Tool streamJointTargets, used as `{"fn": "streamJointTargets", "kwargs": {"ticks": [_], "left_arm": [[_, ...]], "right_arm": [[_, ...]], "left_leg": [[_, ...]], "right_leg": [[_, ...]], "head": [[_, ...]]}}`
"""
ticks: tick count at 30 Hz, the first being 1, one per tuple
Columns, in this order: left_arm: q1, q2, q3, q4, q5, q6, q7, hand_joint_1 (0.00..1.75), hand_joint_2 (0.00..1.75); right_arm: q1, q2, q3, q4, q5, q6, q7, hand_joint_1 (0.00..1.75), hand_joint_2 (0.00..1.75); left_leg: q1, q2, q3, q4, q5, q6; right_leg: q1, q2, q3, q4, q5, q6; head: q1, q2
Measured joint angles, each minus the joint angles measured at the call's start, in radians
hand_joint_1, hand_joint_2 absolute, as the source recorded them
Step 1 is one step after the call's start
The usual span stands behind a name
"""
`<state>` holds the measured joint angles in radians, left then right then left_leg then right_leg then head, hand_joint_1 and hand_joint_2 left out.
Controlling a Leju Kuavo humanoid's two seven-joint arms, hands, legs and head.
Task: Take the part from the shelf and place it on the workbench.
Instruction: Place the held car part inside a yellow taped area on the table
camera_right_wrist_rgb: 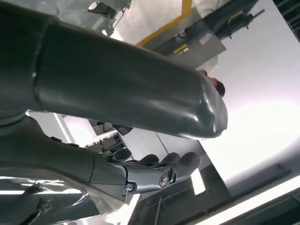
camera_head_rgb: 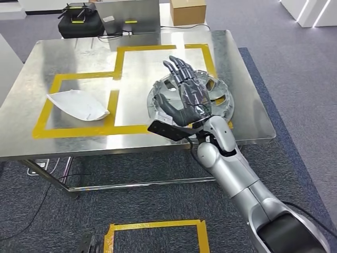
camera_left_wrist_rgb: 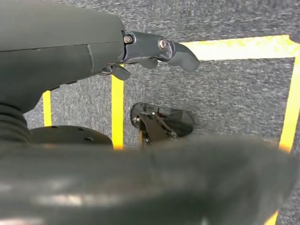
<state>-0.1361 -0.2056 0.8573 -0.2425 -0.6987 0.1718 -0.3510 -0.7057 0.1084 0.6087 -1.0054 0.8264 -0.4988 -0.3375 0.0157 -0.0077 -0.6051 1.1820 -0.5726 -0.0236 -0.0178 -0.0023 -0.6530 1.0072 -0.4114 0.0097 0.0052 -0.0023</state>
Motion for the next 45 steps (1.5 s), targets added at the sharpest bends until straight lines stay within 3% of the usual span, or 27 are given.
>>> {"fn": "streamJointTargets", "kwargs": {"ticks": [1,3,8,10,12,13,14,15,16,18,20,22,24,25,27,28,29,31,33,35,36,39,40,41,43,44,45], "left_arm": [[0.002,0.002,0.001,0.0,0.005,0.001,-0.003,0.0,0.0],[0.006,0.003,0.004,0.0,0.015,0.003,-0.009,0.0,0.0],[0.024,0.005,0.013,0.001,0.027,0.012,-0.023,0.0,0.0],[0.028,0.005,0.013,0.001,0.025,0.017,-0.031,0.0,0.0],[0.036,0.005,0.017,0.002,0.029,0.022,-0.038,0.0,0.0],[0.041,0.006,0.021,0.002,0.033,0.025,-0.042,0.0,0.0],[0.048,0.006,0.025,0.002,0.037,0.027,-0.044,0.0,0.0],[0.053,0.007,0.03,0.002,0.041,0.03,-0.047,0.0,0.0],[0.057,0.008,0.034,0.002,0.044,0.034,-0.048,0.0,0.0],[0.062,0.006,0.041,0.002,0.05,0.041,-0.049,0.0,0.0],[0.065,0.003,0.051,0.003,0.06,0.05,-0.051,0.0,0.0],[0.071,0.0,0.063,0.003,0.072,0.057,-0.052,0.0,0.0],[0.078,-0.002,0.074,0.003,0.078,0.06,-0.053,0.0,0.0],[0.081,-0.003,0.079,0.003,0.079,0.061,-0.053,0.0,0.0],[0.085,-0.003,0.084,0.003,0.08,0.062,-0.053,0.0,0.0],[0.085,-0.004,0.086,0.003,0.081,0.062,-0.053,0.0,0.0],[0.084,-0.004,0.088,0.003,0.083,0.063,-0.053,0.0,0.0],[0.085,-0.006,0.099,0.003,0.093,0.064,-0.055,0.0,0.0],[0.088,-0.008,0.113,0.003,0.103,0.066,-0.06,0.0,0.0],[0.089,-0.011,0.127,0.003,0.109,0.069,-0.063,0.0,0.0],[0.089,-0.014,0.134,0.003,0.111,0.071,-0.063,0.0,0.0],[0.089,-0.023,0.153,0.003,0.112,0.078,-0.062,0.0,0.0],[0.089,-0.027,0.158,0.003,0.112,0.08,-0.061,0.0,0.0],[0.09,-0.03,0.162,0.003,0.111,0.08,-0.06,0.0,0.0],[0.089,-0.036,0.168,0.003,0.105,0.082,-0.054,0.0,0.0],[0.089,-0.037,0.172,0.003,0.101,0.084,-0.05,0.0,0.0],[0.089,-0.038,0.175,0.003,0.097,0.086,-0.045,0.0,0.0]], "right_arm": [[0.027,-0.009,-0.01,-0.031,-0.017,-0.007,-0.003,0.0,0.0],[0.078,-0.026,-0.033,-0.089,-0.053,-0.016,-0.015,0.0,0.0],[0.184,-0.06,-0.073,-0.177,-0.118,-0.035,-0.048,0.0,0.0],[0.243,-0.072,-0.095,-0.214,-0.154,-0.045,-0.066,0.0,0.0],[0.312,-0.078,-0.122,-0.257,-0.216,-0.049,-0.091,0.0,0.0],[0.351,-0.079,-0.137,-0.278,-0.252,-0.049,-0.106,0.0,0.0],[0.39,-0.079,-0.151,-0.298,-0.285,-0.048,-0.121,0.0,0.0],[0.431,-0.079,-0.167,-0.317,-0.325,-0.042,-0.135,0.0,0.0],[0.466,-0.079,-0.182,-0.334,-0.363,-0.033,-0.147,0.0,0.0],[0.532,-0.075,-0.219,-0.368,-0.45,-0.009,-0.171,0.0,0.0],[0.594,-0.063,-0.259,-0.399,-0.529,0.01,-0.196,0.0,0.0],[0.67,-0.048,-0.3,-0.421,-0.59,0.022,-0.222,0.0,0.0],[0.731,-0.038,-0.334,-0.432,-0.615,0.028,-0.238,0.0,0.0],[0.748,-0.034,-0.346,-0.437,-0.619,0.029,-0.242,0.0,0.0],[0.768,-0.026,-0.365,-0.444,-0.622,0.029,-0.239,0.0,0.0],[0.781,-0.021,-0.378,-0.446,-0.632,0.032,-0.23,0.0,0.0],[0.797,-0.017,-0.396,-0.443,-0.654,0.046,-0.221,0.0,0.0],[0.836,-0.003,-0.453,-0.423,-0.744,0.117,-0.203,0.0,0.0],[0.871,0.021,-0.538,-0.386,-0.835,0.23,-0.191,0.0,0.0],[0.891,0.05,-0.646,-0.33,-0.871,0.336,-0.176,0.0,0.0],[0.894,0.063,-0.705,-0.29,-0.862,0.365,-0.168,0.0,0.0],[0.882,0.083,-0.886,-0.109,-0.757,0.364,-0.161,0.0,0.0],[0.873,0.085,-0.945,-0.034,-0.719,0.354,-0.164,0.0,0.0],[0.864,0.085,-1.001,0.038,-0.684,0.342,-0.167,0.0,0.0],[0.848,0.085,-1.088,0.167,-0.616,0.313,-0.161,0.0,0.0],[0.837,0.085,-1.118,0.226,-0.576,0.293,-0.148,0.0,0.0],[0.824,0.084,-1.142,0.287,-0.533,0.271,-0.126,0.0,0.0]], "left_leg": [[0.0,-0.001,0.045,-0.075,0.02,0.001],[-0.002,-0.005,0.088,-0.157,0.038,0.008],[-0.008,-0.005,0.076,-0.165,0.061,0.04],[-0.005,-0.003,0.058,-0.169,0.081,0.055],[-0.006,-0.002,0.034,-0.168,0.099,0.062],[-0.007,-0.002,0.021,-0.168,0.108,0.063],[-0.009,-0.001,0.008,-0.167,0.117,0.064],[-0.011,0.0,-0.006,-0.166,0.126,0.065],[-0.014,0.001,-0.017,-0.166,0.135,0.064],[-0.018,0.001,-0.036,-0.166,0.152,0.061],[-0.023,0.0,-0.045,-0.164,0.165,0.054],[-0.024,0.001,-0.046,-0.166,0.18,0.045],[-0.022,0.0,-0.05,-0.159,0.171,0.034],[-0.02,0.0,-0.057,-0.136,0.139,0.028],[-0.018,0.001,-0.079,-0.038,0.035,0.019],[-0.017,0.001,-0.088,0.028,-0.014,0.016],[-0.017,0.001,-0.09,0.082,-0.037,0.014],[-0.017,0.001,-0.058,0.109,-0.012,0.015],[-0.019,0.0,0.03,0.003,0.042,0.026],[-0.023,-0.001,0.124,-0.142,0.043,0.039],[-0.026,-0.002,0.148,-0.185,0.034,0.044],[-0.026,0.001,0.147,-0.219,0.043,0.056],[-0.024,0.003,0.138,-0.223,0.054,0.063],[-0.021,0.004,0.126,-0.226,0.065,0.069],[-0.021,0.006,0.097,-0.225,0.084,0.074],[-0.021,0.006,0.082,-0.224,0.094,0.072],[-0.02,0.007,0.068,-0.223,0.105,0.069]], "right_leg": [[0.002,0.0,-0.005,0.002,0.006,0.005],[0.004,0.0,-0.011,0.003,0.016,0.017],[0.001,0.002,-0.016,-0.008,0.039,0.04],[0.0,0.002,-0.037,0.03,-0.01,0.047],[0.001,0.002,-0.073,0.149,-0.116,0.05],[0.001,0.002,-0.086,0.219,-0.159,0.049],[0.002,0.002,-0.09,0.272,-0.182,0.048],[0.004,0.002,-0.076,0.292,-0.181,0.045],[0.006,0.002,-0.041,0.27,-0.164,0.039],[0.012,0.002,0.074,0.143,-0.135,0.023],[0.018,0.0,0.179,0.008,-0.147,0.012],[0.021,-0.001,0.208,-0.042,-0.156,0.008],[0.019,-0.003,0.19,-0.043,-0.142,-0.003],[0.017,-0.004,0.181,-0.044,-0.132,-0.011],[0.016,-0.005,0.16,-0.044,-0.111,-0.022],[0.017,-0.005,0.149,-0.044,-0.101,-0.023],[0.018,-0.008,0.138,-0.042,-0.09,-0.023],[0.021,-0.013,0.112,-0.035,-0.071,-0.022],[0.023,-0.016,0.085,-0.025,-0.058,-0.019],[0.025,-0.016,0.067,-0.015,-0.046,-0.012],[0.025,-0.016,0.062,-0.013,-0.039,-0.007],[0.022,-0.014,0.052,-0.009,-0.031,0.013],[0.021,-0.01,0.044,0.006,-0.054,0.02],[0.019,-0.006,0.032,0.039,-0.095,0.027],[0.014,0.0,-0.003,0.153,-0.192,0.038],[0.012,0.0,-0.016,0.216,-0.214,0.043],[0.01,0.0,-0.02,0.261,-0.208,0.046]], "head": [[0.0,0.0],[0.003,0.0],[0.006,0.0],[0.011,0.0],[0.018,0.0],[0.02,0.0],[0.021,0.0],[0.022,0.0],[0.022,0.0],[0.022,0.0],[0.022,0.0],[0.023,0.0],[0.023,0.0],[0.02,0.0],[0.014,0.0],[0.011,0.0],[0.011,0.0],[0.011,0.0],[0.011,0.0],[0.012,0.0],[0.012,0.0],[0.012,0.0],[0.013,0.0],[0.015,0.0],[0.018,0.0],[0.019,0.0],[0.019,0.0]]}}
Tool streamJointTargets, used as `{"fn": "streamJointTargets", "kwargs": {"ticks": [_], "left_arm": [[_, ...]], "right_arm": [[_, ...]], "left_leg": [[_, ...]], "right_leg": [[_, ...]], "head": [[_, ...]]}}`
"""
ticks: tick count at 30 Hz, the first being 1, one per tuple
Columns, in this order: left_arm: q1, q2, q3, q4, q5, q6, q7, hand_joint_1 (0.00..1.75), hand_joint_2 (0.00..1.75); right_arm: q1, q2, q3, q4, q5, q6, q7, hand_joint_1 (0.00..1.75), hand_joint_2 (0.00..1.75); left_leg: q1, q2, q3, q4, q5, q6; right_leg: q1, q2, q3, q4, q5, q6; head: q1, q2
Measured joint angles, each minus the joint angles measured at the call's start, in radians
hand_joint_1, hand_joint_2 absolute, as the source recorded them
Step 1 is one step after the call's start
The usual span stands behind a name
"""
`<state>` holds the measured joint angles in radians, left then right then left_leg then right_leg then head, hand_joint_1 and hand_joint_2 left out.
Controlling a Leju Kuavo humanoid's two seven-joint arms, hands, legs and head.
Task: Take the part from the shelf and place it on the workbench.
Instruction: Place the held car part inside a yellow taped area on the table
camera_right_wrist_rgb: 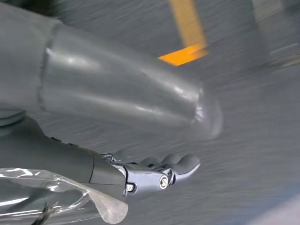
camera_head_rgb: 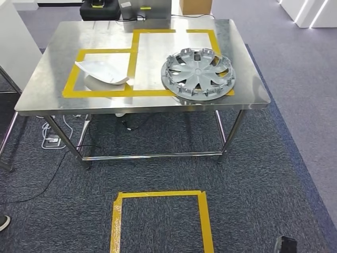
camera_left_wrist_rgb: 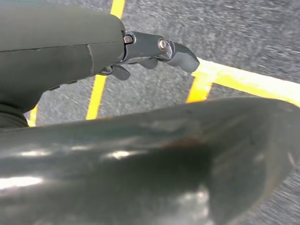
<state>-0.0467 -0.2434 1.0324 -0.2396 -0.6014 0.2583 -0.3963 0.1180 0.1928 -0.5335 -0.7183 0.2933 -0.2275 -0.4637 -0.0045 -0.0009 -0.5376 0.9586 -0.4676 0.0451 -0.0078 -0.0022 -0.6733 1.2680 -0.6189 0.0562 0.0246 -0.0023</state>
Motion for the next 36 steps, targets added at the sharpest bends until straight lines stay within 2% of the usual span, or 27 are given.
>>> {"fn": "streamJointTargets", "kwargs": {"ticks": [1,2,3,4,5,6,7,9,10,12,13,14,15,16,17,18,20,22,24,26,28,30,31,32,33,35,36], "left_arm": [[0.0,0.0,0.003,0.0,-0.003,0.003,0.004,0.0,0.0],[-0.001,0.0,0.006,0.0,-0.005,0.006,0.007,0.0,0.0],[-0.002,0.0,0.008,0.0,-0.006,0.008,0.009,0.0,0.0],[-0.003,0.0,0.01,0.0,-0.007,0.01,0.011,0.0,0.0],[-0.004,0.0,0.011,0.0,-0.009,0.011,0.011,0.0,0.0],[-0.006,0.0,0.011,0.0,-0.012,0.012,0.012,0.0,0.0],[-0.007,0.0,0.011,0.0,-0.015,0.013,0.012,0.0,0.0],[-0.006,0.002,0.012,0.0,-0.023,0.014,0.015,0.0,0.0],[-0.004,0.002,0.012,0.0,-0.026,0.014,0.017,0.0,0.0],[-0.001,0.004,0.012,0.0,-0.034,0.015,0.024,0.0,0.0],[0.0,0.005,0.012,0.0,-0.037,0.014,0.026,0.0,0.0],[0.001,0.005,0.012,0.0,-0.04,0.014,0.028,0.0,0.0],[0.001,0.006,0.012,0.0,-0.042,0.014,0.029,0.0,0.0],[0.002,0.007,0.012,0.0,-0.044,0.014,0.029,0.0,0.0],[0.004,0.007,0.012,0.0,-0.046,0.014,0.03,0.0,0.0],[0.005,0.008,0.012,0.0,-0.046,0.014,0.03,0.0,0.0],[0.005,0.011,0.013,0.0,-0.049,0.014,0.03,0.0,0.0],[0.006,0.013,0.013,0.0,-0.053,0.015,0.031,0.0,0.0],[0.006,0.014,0.014,0.0,-0.056,0.015,0.031,0.0,0.0],[0.005,0.014,0.015,0.0,-0.057,0.016,0.031,0.0,0.0],[0.004,0.014,0.015,0.0,-0.057,0.017,0.031,0.0,0.0],[0.003,0.013,0.015,0.0,-0.057,0.018,0.031,0.0,0.0],[0.004,0.013,0.015,0.0,-0.057,0.018,0.031,0.0,0.0],[0.003,0.014,0.016,0.0,-0.057,0.018,0.031,0.0,0.0],[0.003,0.014,0.016,0.0,-0.058,0.018,0.031,0.0,0.0],[0.001,0.013,0.016,0.0,-0.058,0.018,0.032,0.0,0.0],[-0.001,0.013,0.016,0.0,-0.058,0.018,0.032,0.0,0.0]], "right_arm": [[-0.012,-0.001,-0.02,0.058,0.04,-0.022,0.025,0.0,0.0],[-0.021,-0.002,-0.036,0.109,0.073,-0.043,0.05,0.0,0.0],[-0.027,-0.004,-0.05,0.152,0.096,-0.059,0.074,0.0,0.0],[-0.032,-0.004,-0.06,0.187,0.111,-0.072,0.091,0.0,0.0],[-0.038,-0.003,-0.068,0.218,0.123,-0.081,0.106,0.0,0.0],[-0.045,-0.002,-0.074,0.247,0.132,-0.087,0.119,0.0,0.0],[-0.053,-0.001,-0.077,0.274,0.145,-0.093,0.131,0.0,0.0],[-0.065,-0.001,-0.08,0.327,0.187,-0.105,0.162,0.0,0.0],[-0.068,-0.001,-0.078,0.352,0.22,-0.113,0.181,0.0,0.0],[-0.072,-0.001,-0.064,0.391,0.3,-0.127,0.22,0.0,0.0],[-0.072,-0.001,-0.051,0.407,0.343,-0.133,0.237,0.0,0.0],[-0.073,-0.001,-0.033,0.421,0.382,-0.137,0.25,0.0,0.0],[-0.074,-0.001,-0.015,0.434,0.411,-0.14,0.258,0.0,0.0],[-0.076,-0.001,0.003,0.446,0.431,-0.142,0.264,0.0,0.0],[-0.079,-0.001,0.019,0.456,0.444,-0.143,0.268,0.0,0.0],[-0.083,-0.001,0.032,0.464,0.453,-0.144,0.271,0.0,0.0],[-0.088,-0.001,0.057,0.478,0.478,-0.149,0.274,0.0,0.0],[-0.093,-0.002,0.083,0.489,0.501,-0.154,0.276,0.0,0.0],[-0.101,-0.002,0.103,0.494,0.514,-0.157,0.277,0.0,0.0],[-0.104,-0.002,0.118,0.498,0.522,-0.16,0.277,0.0,0.0],[-0.105,-0.002,0.13,0.503,0.529,-0.162,0.28,0.0,0.0],[-0.102,-0.002,0.14,0.508,0.535,-0.161,0.288,0.0,0.0],[-0.1,-0.003,0.143,0.51,0.538,-0.16,0.291,0.0,0.0],[-0.098,-0.003,0.146,0.512,0.54,-0.16,0.294,0.0,0.0],[-0.098,-0.004,0.148,0.513,0.541,-0.159,0.295,0.0,0.0],[-0.099,-0.005,0.153,0.516,0.542,-0.157,0.298,0.0,0.0],[-0.1,-0.005,0.156,0.518,0.542,-0.155,0.299,0.0,0.0]], "left_leg": [[0.001,-0.001,-0.015,0.001,0.011,-0.004],[0.002,-0.003,-0.029,0.004,0.021,-0.008],[0.003,-0.008,-0.04,0.007,0.03,-0.013],[0.003,-0.015,-0.05,0.013,0.037,-0.019],[0.002,-0.021,-0.059,0.022,0.042,-0.025],[0.0,-0.028,-0.065,0.029,0.048,-0.03],[-0.001,-0.035,-0.07,0.034,0.053,-0.036],[0.001,-0.049,-0.079,0.042,0.059,-0.046],[0.003,-0.046,-0.087,0.057,0.041,-0.051],[0.005,-0.027,-0.117,0.147,-0.04,-0.059],[0.006,-0.018,-0.137,0.217,-0.087,-0.063],[0.006,-0.014,-0.154,0.282,-0.119,-0.065],[0.006,-0.012,-0.159,0.325,-0.131,-0.065],[0.006,-0.011,-0.149,0.333,-0.124,-0.064],[0.005,-0.008,-0.12,0.3,-0.1,-0.06],[0.003,0.0,-0.081,0.238,-0.068,-0.053],[-0.005,0.032,-0.011,0.114,-0.026,-0.034],[-0.013,0.051,0.01,0.068,-0.022,-0.023],[-0.011,0.039,0.01,0.049,-0.022,-0.018],[-0.004,0.024,0.016,0.022,-0.019,-0.009],[0.0,0.008,0.017,0.012,-0.015,-0.002],[0.0,-0.01,0.015,0.013,-0.014,0.0],[0.001,-0.021,0.015,0.015,-0.014,0.0],[0.002,-0.033,0.015,0.018,-0.015,-0.001],[0.003,-0.044,0.015,0.022,-0.016,-0.003],[0.004,-0.068,0.011,0.036,-0.022,-0.013],[0.005,-0.079,0.004,0.044,-0.023,-0.019]], "right_leg": [[-0.003,0.001,0.009,0.018,0.029,0.003],[-0.007,0.003,0.036,-0.001,0.069,0.004],[-0.011,0.013,0.082,-0.053,0.098,0.005],[-0.015,0.032,0.145,-0.131,0.102,0.005],[-0.018,0.05,0.201,-0.214,0.084,0.002],[-0.019,0.065,0.241,-0.276,0.061,-0.003],[-0.017,0.069,0.264,-0.312,0.04,-0.011],[-0.017,0.047,0.261,-0.32,0.033,-0.032],[-0.016,0.034,0.258,-0.319,0.037,-0.042],[-0.014,0.008,0.249,-0.319,0.046,-0.055],[-0.011,-0.004,0.244,-0.318,0.05,-0.058],[-0.009,-0.017,0.24,-0.317,0.052,-0.059],[-0.006,-0.029,0.237,-0.316,0.053,-0.059],[-0.003,-0.041,0.237,-0.315,0.053,-0.059],[-0.001,-0.052,0.24,-0.315,0.053,-0.059],[0.001,-0.062,0.246,-0.315,0.051,-0.058],[0.008,-0.079,0.249,-0.313,0.047,-0.053],[0.011,-0.094,0.246,-0.311,0.046,-0.046],[0.011,-0.103,0.248,-0.31,0.043,-0.039],[0.009,-0.071,0.228,-0.276,0.016,-0.03],[0.004,-0.019,0.168,-0.16,-0.038,-0.022],[-0.001,-0.002,0.093,-0.024,-0.076,-0.015],[-0.003,-0.001,0.073,0.003,-0.068,-0.012],[-0.006,0.001,0.07,-0.012,-0.039,-0.008],[-0.009,0.005,0.086,-0.062,0.003,-0.006],[-0.017,0.045,0.138,-0.194,0.073,-0.002],[-0.019,0.066,0.156,-0.235,0.082,-0.004]], "head": [[0.0,0.0],[0.0,0.0],[0.0,0.0],[0.001,0.0],[0.0,0.0],[-0.001,0.0],[-0.003,0.0],[-0.005,0.0],[-0.006,0.0],[-0.012,0.0],[-0.014,0.0],[-0.014,0.0],[-0.014,0.0],[-0.014,0.0],[-0.015,0.0],[-0.015,0.0],[-0.014,0.0],[-0.013,0.0],[-0.014,0.0],[-0.01,0.0],[-0.004,0.0],[-0.003,0.0],[-0.003,0.0],[-0.003,0.0],[-0.003,0.0],[-0.002,0.0],[-0.002,0.0]]}}
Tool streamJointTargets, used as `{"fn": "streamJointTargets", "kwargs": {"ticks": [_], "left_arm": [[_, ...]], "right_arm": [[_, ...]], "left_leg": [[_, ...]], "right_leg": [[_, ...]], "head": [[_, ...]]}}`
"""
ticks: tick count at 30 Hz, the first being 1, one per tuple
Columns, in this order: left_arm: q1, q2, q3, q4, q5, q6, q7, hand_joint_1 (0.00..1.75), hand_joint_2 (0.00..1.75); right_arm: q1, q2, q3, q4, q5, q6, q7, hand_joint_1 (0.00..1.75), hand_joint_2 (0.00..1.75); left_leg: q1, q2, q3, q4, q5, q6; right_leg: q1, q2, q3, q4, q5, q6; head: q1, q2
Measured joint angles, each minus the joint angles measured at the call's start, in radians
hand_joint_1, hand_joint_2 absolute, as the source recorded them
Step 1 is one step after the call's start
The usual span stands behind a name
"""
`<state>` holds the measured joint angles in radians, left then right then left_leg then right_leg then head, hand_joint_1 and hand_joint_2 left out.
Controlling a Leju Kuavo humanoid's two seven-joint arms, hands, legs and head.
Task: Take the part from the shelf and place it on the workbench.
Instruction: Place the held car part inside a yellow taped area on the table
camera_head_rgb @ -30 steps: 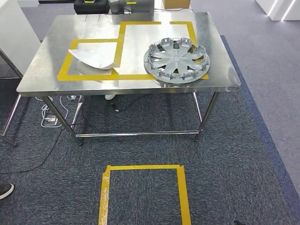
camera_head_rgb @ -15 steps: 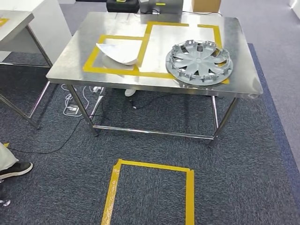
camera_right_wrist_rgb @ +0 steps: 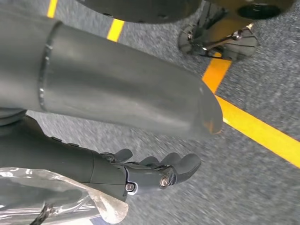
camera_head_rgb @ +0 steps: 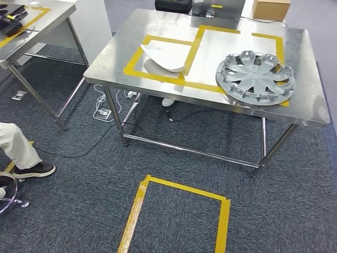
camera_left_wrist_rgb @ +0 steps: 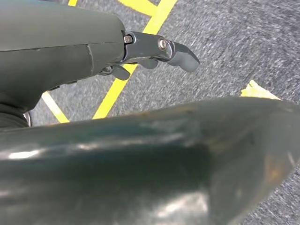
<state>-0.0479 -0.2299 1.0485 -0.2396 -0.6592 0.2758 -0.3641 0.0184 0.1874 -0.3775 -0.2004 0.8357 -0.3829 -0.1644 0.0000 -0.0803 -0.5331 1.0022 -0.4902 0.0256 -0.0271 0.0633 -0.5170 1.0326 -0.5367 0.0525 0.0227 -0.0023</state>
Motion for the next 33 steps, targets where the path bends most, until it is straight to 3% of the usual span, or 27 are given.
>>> {"fn": "streamJointTargets", "kwargs": {"ticks": [1,2,4,6,8,10,11,12,13,15,17,19,21,23,24,25,26,27,28,30,32,33], "left_arm": [[-0.001,0.0,0.0,0.0,0.0,0.0,0.0,0.0,0.0],[-0.002,0.0,0.001,0.0,0.0,0.0,0.001,0.0,0.0],[0.001,0.001,0.004,0.0,0.0,0.0,0.001,0.0,0.0],[0.002,0.001,0.008,0.0,0.0,-0.001,0.001,0.0,0.0],[-0.001,0.001,0.01,0.0,0.0,-0.001,0.001,0.0,0.0],[-0.001,0.001,0.01,0.0,0.001,-0.002,0.001,0.0,0.0],[0.0,0.001,0.011,0.0,0.001,-0.002,0.001,0.0,0.0],[0.001,0.001,0.011,0.0,0.001,-0.002,0.001,0.0,0.0],[0.002,0.001,0.011,0.0,0.001,-0.002,0.001,0.0,0.0],[0.0,0.001,0.011,0.0,0.001,-0.002,0.001,0.0,0.0],[-0.003,0.001,0.011,0.0,0.001,-0.002,0.001,0.0,0.0],[0.0,0.0,0.012,0.0,0.001,-0.002,0.001,0.0,0.0],[0.001,-0.001,0.012,0.0,0.001,-0.001,0.001,0.0,0.0],[0.0,-0.003,0.012,0.0,0.002,0.0,0.002,0.0,0.0],[-0.001,-0.003,0.013,0.0,0.002,0.0,0.002,0.0,0.0],[-0.001,-0.004,0.013,0.0,0.001,0.0,0.003,0.0,0.0],[0.0,-0.005,0.013,0.0,0.001,0.0,0.005,0.0,0.0],[0.0,-0.005,0.014,0.0,0.001,0.0,0.007,0.0,0.0],[0.0,-0.005,0.014,0.0,0.0,0.0,0.01,0.0,0.0],[-0.002,-0.006,0.014,0.0,-0.001,0.0,0.014,0.0,0.0],[-0.004,-0.006,0.014,0.0,-0.003,0.001,0.015,0.0,0.0],[-0.003,-0.006,0.015,0.0,-0.004,0.002,0.016,0.0,0.0]], "right_arm": [[0.0,0.0,0.003,0.002,0.001,0.002,0.002,0.0,0.0],[0.0,-0.001,0.004,0.003,0.001,0.003,0.003,0.0,0.0],[-0.001,-0.002,0.007,0.004,0.005,0.004,0.004,0.0,0.0],[-0.001,-0.002,0.01,0.005,0.008,0.006,0.004,0.0,0.0],[0.0,-0.002,0.012,0.006,0.008,0.007,0.004,0.0,0.0],[0.001,-0.003,0.013,0.008,0.009,0.008,0.005,0.0,0.0],[0.001,-0.004,0.013,0.008,0.009,0.01,0.006,0.0,0.0],[0.0,-0.004,0.014,0.008,0.009,0.01,0.006,0.0,0.0],[-0.002,-0.004,0.014,0.008,0.01,0.011,0.006,0.0,0.0],[-0.003,-0.004,0.014,0.008,0.012,0.012,0.006,0.0,0.0],[-0.004,-0.004,0.015,0.008,0.015,0.013,0.007,0.0,0.0],[-0.007,-0.004,0.016,0.008,0.017,0.014,0.01,0.0,0.0],[-0.009,-0.005,0.016,0.008,0.01,0.013,0.011,0.0,0.0],[-0.009,-0.005,0.016,0.008,-0.002,0.011,0.014,0.0,0.0],[-0.008,-0.005,0.015,0.008,-0.007,0.01,0.015,0.0,0.0],[-0.006,-0.005,0.015,0.008,-0.007,0.008,0.017,0.0,0.0],[-0.005,-0.006,0.014,0.008,-0.002,0.006,0.02,0.0,0.0],[-0.004,-0.006,0.015,0.008,0.006,0.004,0.022,0.0,0.0],[-0.004,-0.006,0.015,0.008,0.015,0.002,0.025,0.0,0.0],[-0.004,-0.006,0.018,0.009,0.029,0.0,0.027,0.0,0.0],[-0.005,-0.006,0.023,0.01,0.037,-0.001,0.029,0.0,0.0],[-0.004,-0.006,0.026,0.011,0.039,-0.001,0.03,0.0,0.0]], "left_leg": [[0.0,-0.011,-0.008,0.006,0.001,-0.008],[0.001,-0.022,-0.017,0.01,0.004,-0.015],[0.004,-0.032,-0.03,0.014,0.007,-0.027],[0.004,0.002,-0.054,0.064,-0.026,-0.037],[0.005,0.051,-0.108,0.187,-0.091,-0.046],[0.008,0.068,-0.149,0.286,-0.126,-0.05],[0.008,0.07,-0.145,0.285,-0.115,-0.049],[0.007,0.074,-0.122,0.247,-0.089,-0.047],[0.006,0.087,-0.085,0.179,-0.053,-0.041],[-0.005,0.133,-0.021,0.053,-0.011,-0.028],[-0.014,0.155,-0.007,0.01,-0.008,-0.018],[-0.012,0.134,-0.012,0.005,-0.002,-0.007],[-0.007,0.114,-0.011,-0.004,0.006,0.005],[-0.005,0.092,-0.015,-0.006,0.012,0.013],[-0.006,0.081,-0.017,-0.006,0.014,0.015],[-0.008,0.068,-0.018,-0.006,0.015,0.016],[-0.009,0.055,-0.019,-0.005,0.016,0.017],[-0.01,0.042,-0.018,-0.004,0.016,0.017],[-0.01,0.028,-0.018,-0.003,0.016,0.016],[-0.012,0.004,-0.022,0.005,0.015,0.011],[-0.01,-0.017,-0.032,0.011,0.018,0.001],[-0.009,-0.028,-0.037,0.013,0.021,-0.005]], "right_leg": [[-0.001,0.016,0.01,-0.022,-0.001,-0.003],[0.001,0.016,0.012,-0.026,-0.005,-0.009],[0.001,-0.006,0.011,-0.028,-0.002,-0.024],[-0.002,-0.033,0.01,-0.033,0.005,-0.038],[0.002,-0.064,0.008,-0.034,0.006,-0.045],[0.005,-0.095,0.006,-0.033,0.006,-0.046],[0.006,-0.109,0.005,-0.033,0.005,-0.047],[0.007,-0.12,0.006,-0.033,0.005,-0.046],[0.008,-0.131,0.008,-0.033,0.005,-0.046],[0.012,-0.151,0.01,-0.032,0.002,-0.04],[0.016,-0.171,0.01,-0.033,0.001,-0.031],[0.016,-0.182,0.013,-0.034,-0.002,-0.02],[0.014,-0.147,-0.003,0.004,-0.035,-0.011],[0.014,-0.093,-0.058,0.124,-0.101,-0.007],[0.015,-0.078,-0.09,0.192,-0.127,-0.008],[0.015,-0.07,-0.114,0.24,-0.138,-0.009],[0.016,-0.066,-0.121,0.251,-0.128,-0.01],[0.016,-0.063,-0.11,0.219,-0.098,-0.013],[0.016,-0.052,-0.082,0.155,-0.055,-0.016],[0.013,-0.008,-0.026,0.025,-0.003,-0.02],[0.012,0.016,-0.001,-0.024,0.0,-0.024],[0.012,0.009,0.003,-0.029,0.0,-0.027]], "head": [[0.0,0.0],[0.0,0.0],[-0.001,0.0],[-0.01,0.0],[-0.019,0.0],[-0.019,0.0],[-0.019,0.0],[-0.019,0.0],[-0.019,0.0],[-0.019,0.0],[-0.019,0.0],[-0.019,0.0],[-0.016,0.0],[-0.01,0.0],[-0.008,0.0],[-0.008,0.0],[-0.008,0.0],[-0.009,0.0],[-0.009,0.0],[-0.009,0.0],[-0.01,0.0],[-0.01,0.0]]}}
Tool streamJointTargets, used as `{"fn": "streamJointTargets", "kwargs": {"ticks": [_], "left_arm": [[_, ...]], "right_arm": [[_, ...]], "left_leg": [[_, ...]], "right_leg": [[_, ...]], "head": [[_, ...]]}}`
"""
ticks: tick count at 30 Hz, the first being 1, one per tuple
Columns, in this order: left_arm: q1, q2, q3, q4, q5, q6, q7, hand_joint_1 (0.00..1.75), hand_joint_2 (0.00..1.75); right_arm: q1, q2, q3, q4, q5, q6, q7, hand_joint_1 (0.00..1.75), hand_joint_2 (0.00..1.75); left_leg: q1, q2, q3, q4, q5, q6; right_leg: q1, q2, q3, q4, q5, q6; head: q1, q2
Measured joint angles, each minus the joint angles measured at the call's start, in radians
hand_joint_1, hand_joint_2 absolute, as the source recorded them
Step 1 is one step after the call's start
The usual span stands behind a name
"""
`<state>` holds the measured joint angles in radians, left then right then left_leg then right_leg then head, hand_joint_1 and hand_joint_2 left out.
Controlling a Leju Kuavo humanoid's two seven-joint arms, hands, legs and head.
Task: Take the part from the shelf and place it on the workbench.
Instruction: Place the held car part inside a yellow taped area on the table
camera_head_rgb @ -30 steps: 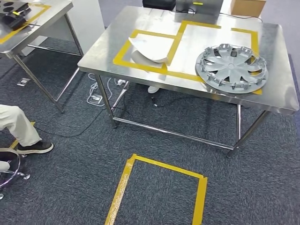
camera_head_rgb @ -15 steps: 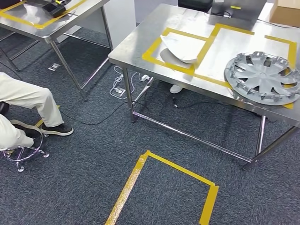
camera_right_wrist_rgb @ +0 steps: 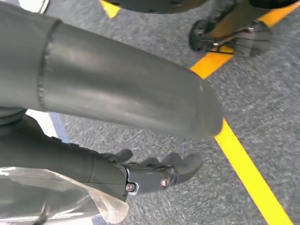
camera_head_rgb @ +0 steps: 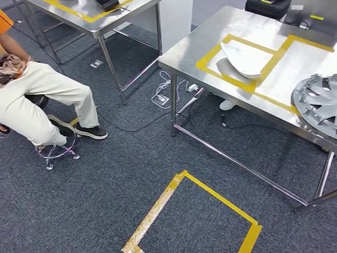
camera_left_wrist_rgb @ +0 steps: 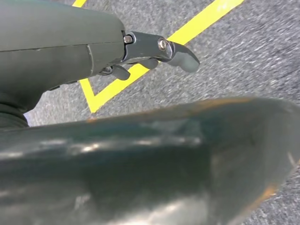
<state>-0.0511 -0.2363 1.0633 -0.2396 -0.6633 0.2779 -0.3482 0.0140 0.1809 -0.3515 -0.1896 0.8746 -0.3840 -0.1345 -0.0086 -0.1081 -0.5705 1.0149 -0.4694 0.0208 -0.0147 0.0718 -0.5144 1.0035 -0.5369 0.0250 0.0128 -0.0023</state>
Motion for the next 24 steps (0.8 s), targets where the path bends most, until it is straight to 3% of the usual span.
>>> {"fn": "streamJointTargets", "kwargs": {"ticks": [1,3,5,7,8,9,10,12,14,16,17,19,20,22,23,24], "left_arm": [[0.001,0.0,0.001,0.0,-0.001,0.001,0.0,0.0,0.0],[0.004,0.001,0.002,0.0,-0.001,0.002,0.001,0.0,0.0],[0.002,0.001,0.003,0.0,-0.001,0.002,0.001,0.0,0.0],[0.0,0.001,0.003,0.0,-0.001,0.002,0.001,0.0,0.0],[0.001,0.001,0.003,0.0,-0.002,0.002,0.002,0.0,0.0],[0.003,0.002,0.004,0.0,-0.002,0.002,0.004,0.0,0.0],[0.004,0.002,0.004,0.0,-0.004,0.002,0.005,0.0,0.0],[0.004,0.003,0.004,0.0,-0.006,0.0,0.007,0.0,0.0],[0.001,0.002,0.004,0.0,-0.006,-0.002,0.007,0.0,0.0],[0.002,0.002,0.004,0.0,-0.007,-0.002,0.007,0.0,0.0],[0.004,0.002,0.004,0.0,-0.007,-0.003,0.007,0.0,0.0],[0.005,0.003,0.005,0.0,-0.007,-0.004,0.007,0.0,0.0],[0.005,0.002,0.005,0.0,-0.007,-0.004,0.007,0.0,0.0],[0.004,0.002,0.005,0.0,-0.008,-0.006,0.007,0.0,0.0],[0.005,0.002,0.005,0.0,-0.009,-0.006,0.007,0.0,0.0],[0.005,0.001,0.005,0.0,-0.009,-0.006,0.007,0.0,0.0]], "right_arm": [[0.0,0.0,0.003,0.0,0.002,0.0,0.001,0.0,0.0],[-0.001,0.0,0.005,0.0,0.004,0.0,0.001,0.0,0.0],[0.0,0.0,0.006,0.0,0.002,0.0,0.0,0.0,0.0],[0.002,-0.001,0.006,0.0,-0.01,-0.001,0.001,0.0,0.0],[0.002,-0.001,0.006,0.0,-0.017,-0.001,0.001,0.0,0.0],[0.001,-0.001,0.006,0.0,-0.022,-0.001,0.001,0.0,0.0],[-0.001,-0.001,0.005,0.0,-0.024,-0.001,0.001,0.0,0.0],[-0.004,-0.001,0.005,0.0,-0.022,-0.001,0.0,0.0,0.0],[-0.007,-0.001,0.005,0.0,-0.019,-0.003,-0.001,0.0,0.0],[-0.011,-0.001,0.005,0.0,-0.018,-0.005,-0.002,0.0,0.0],[-0.013,-0.001,0.005,0.0,-0.017,-0.005,-0.002,0.0,0.0],[-0.016,-0.001,0.005,0.0,-0.014,-0.005,-0.004,0.0,0.0],[-0.015,-0.001,0.005,0.0,-0.013,-0.005,-0.004,0.0,0.0],[-0.012,-0.001,0.005,0.0,-0.011,-0.003,-0.004,0.0,0.0],[-0.01,-0.001,0.005,0.0,-0.01,-0.002,-0.004,0.0,0.0],[-0.009,-0.001,0.005,0.0,-0.008,-0.002,-0.004,0.0,0.0]], "left_leg": [[0.002,-0.003,-0.004,0.001,0.001,-0.006],[0.001,0.029,-0.02,0.035,-0.021,-0.017],[0.002,0.078,-0.069,0.143,-0.08,-0.029],[0.007,0.094,-0.124,0.261,-0.127,-0.037],[0.009,0.096,-0.132,0.282,-0.125,-0.039],[0.011,0.098,-0.12,0.261,-0.105,-0.039],[0.011,0.105,-0.091,0.207,-0.071,-0.036],[0.003,0.15,-0.02,0.067,-0.018,-0.024],[-0.008,0.183,0.009,0.001,-0.008,-0.012],[-0.01,0.169,0.008,-0.005,-0.008,-0.003],[-0.008,0.158,0.008,-0.008,-0.006,0.002],[-0.002,0.137,0.01,-0.016,0.001,0.014],[-0.001,0.126,0.008,-0.017,0.002,0.018],[0.0,0.102,0.007,-0.016,0.003,0.022],[0.0,0.089,0.007,-0.016,0.003,0.023],[0.001,0.075,0.008,-0.015,0.003,0.022]], "right_leg": [[0.0,-0.012,0.002,0.0,0.003,-0.006],[-0.002,-0.036,0.005,-0.005,0.008,-0.019],[-0.003,-0.065,0.007,-0.008,0.007,-0.027],[-0.002,-0.095,0.007,-0.008,0.005,-0.03],[-0.002,-0.11,0.008,-0.007,0.003,-0.03],[-0.002,-0.122,0.009,-0.007,0.002,-0.029],[-0.002,-0.134,0.012,-0.007,0.001,-0.027],[0.0,-0.153,0.016,-0.007,-0.004,-0.021],[0.004,-0.172,0.018,-0.006,-0.01,-0.011],[0.006,-0.191,0.022,-0.008,-0.014,0.0],[0.005,-0.185,0.021,-0.004,-0.021,0.005],[0.003,-0.137,-0.004,0.056,-0.063,0.013],[0.002,-0.106,-0.034,0.118,-0.095,0.015],[0.002,-0.078,-0.1,0.248,-0.144,0.016],[0.002,-0.075,-0.12,0.28,-0.144,0.016],[0.002,-0.073,-0.122,0.271,-0.123,0.016]], "head": [[0.0,0.0],[-0.004,0.0],[-0.009,0.0],[-0.01,0.0],[-0.01,0.0],[-0.011,0.0],[-0.011,0.0],[-0.011,0.0],[-0.011,0.0],[-0.01,0.0],[-0.008,0.0],[-0.003,0.0],[0.0,0.0],[0.002,0.0],[0.002,0.0],[0.002,0.0]]}}
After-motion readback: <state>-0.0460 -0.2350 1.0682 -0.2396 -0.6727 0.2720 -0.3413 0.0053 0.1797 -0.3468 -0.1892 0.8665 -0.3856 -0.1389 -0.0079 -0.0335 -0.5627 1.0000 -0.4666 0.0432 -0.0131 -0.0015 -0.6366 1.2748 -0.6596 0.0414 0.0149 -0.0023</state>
